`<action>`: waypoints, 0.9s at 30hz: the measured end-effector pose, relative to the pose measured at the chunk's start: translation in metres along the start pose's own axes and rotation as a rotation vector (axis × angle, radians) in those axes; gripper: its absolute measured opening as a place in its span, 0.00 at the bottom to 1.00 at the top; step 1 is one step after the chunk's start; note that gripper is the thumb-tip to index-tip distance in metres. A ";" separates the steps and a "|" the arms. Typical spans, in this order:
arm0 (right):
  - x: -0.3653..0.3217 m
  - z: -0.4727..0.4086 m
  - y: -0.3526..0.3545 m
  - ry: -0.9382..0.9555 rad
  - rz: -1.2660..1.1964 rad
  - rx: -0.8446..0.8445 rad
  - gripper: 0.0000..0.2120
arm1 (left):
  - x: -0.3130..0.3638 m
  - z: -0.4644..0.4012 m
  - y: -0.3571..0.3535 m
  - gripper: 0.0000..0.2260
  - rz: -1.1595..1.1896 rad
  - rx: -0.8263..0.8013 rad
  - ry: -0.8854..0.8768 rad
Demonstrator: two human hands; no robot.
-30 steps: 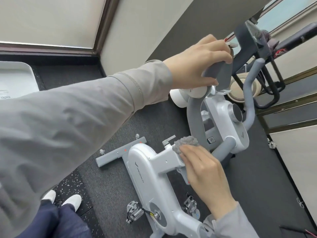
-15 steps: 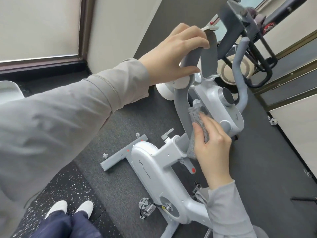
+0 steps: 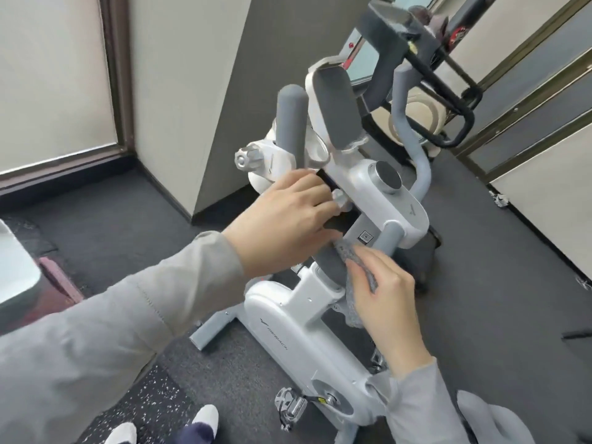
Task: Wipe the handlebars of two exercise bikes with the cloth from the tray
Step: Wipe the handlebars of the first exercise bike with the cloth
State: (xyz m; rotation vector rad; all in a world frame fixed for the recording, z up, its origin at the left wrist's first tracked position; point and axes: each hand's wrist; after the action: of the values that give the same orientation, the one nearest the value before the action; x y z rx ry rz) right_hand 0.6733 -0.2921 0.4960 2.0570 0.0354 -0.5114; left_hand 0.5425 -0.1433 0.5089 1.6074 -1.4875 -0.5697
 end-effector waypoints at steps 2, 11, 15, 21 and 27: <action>0.012 -0.001 0.003 0.004 0.037 -0.034 0.09 | 0.003 0.005 -0.011 0.17 0.011 -0.047 0.053; 0.079 -0.022 0.018 0.056 0.042 -0.107 0.10 | 0.017 0.001 -0.024 0.10 0.091 0.003 0.244; 0.108 -0.043 0.021 0.051 0.036 -0.110 0.10 | 0.021 -0.002 -0.025 0.10 0.092 0.012 0.272; 0.131 -0.065 0.025 0.035 0.032 -0.099 0.09 | 0.025 -0.005 -0.027 0.10 0.077 0.013 0.293; 0.105 -0.045 0.023 0.103 -0.103 -0.163 0.08 | 0.026 -0.006 -0.028 0.10 0.082 0.018 0.302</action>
State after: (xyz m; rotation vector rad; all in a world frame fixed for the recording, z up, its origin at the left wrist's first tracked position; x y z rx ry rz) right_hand 0.7893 -0.2858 0.4954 1.9267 0.2382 -0.4504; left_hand 0.5687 -0.1688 0.4947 1.5595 -1.3274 -0.2542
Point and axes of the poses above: each hand's wrist, its own z-axis away from the middle knuckle, its own y-axis out of the back of the hand, x = y × z, and after that the axes turned 2 degrees about -y, right-handed
